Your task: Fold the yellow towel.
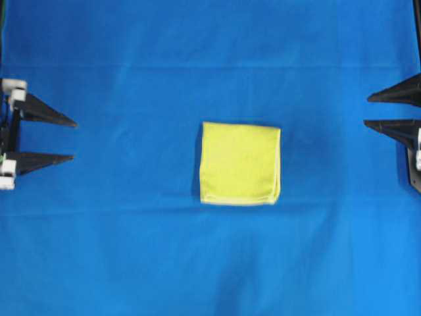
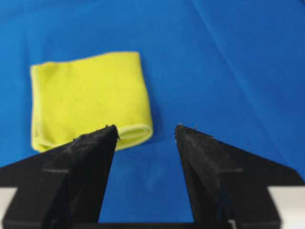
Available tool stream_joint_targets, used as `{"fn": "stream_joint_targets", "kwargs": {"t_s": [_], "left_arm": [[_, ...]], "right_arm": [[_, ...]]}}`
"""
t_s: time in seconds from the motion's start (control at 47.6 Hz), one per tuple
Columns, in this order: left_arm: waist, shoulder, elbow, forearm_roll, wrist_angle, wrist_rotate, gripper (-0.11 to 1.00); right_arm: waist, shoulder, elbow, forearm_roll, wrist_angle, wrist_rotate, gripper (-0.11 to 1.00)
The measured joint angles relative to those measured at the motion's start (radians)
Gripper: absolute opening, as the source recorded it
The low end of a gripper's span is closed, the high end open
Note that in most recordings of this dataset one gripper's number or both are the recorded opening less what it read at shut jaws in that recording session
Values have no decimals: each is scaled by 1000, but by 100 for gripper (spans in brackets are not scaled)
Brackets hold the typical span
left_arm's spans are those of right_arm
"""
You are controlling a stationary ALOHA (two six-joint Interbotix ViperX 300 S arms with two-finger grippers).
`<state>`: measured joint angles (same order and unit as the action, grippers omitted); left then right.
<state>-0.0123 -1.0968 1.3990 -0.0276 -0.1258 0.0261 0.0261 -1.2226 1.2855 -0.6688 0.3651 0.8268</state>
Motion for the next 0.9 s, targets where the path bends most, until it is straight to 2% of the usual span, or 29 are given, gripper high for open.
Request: {"fn": "stream_joint_targets", "kwargs": {"t_s": [0.126,0.273,0.904], "left_arm": [[12,-72,40,0,5,-3,65],[14,-81,46,0,6,0,65],[12,-81,46,0,6,-5,65]], "right_arm": [[-43,-8,54,2,-60,5,57],[-84,12,69,8,-115,6,57],[-86,18,72,8,-130,9,57]]}}
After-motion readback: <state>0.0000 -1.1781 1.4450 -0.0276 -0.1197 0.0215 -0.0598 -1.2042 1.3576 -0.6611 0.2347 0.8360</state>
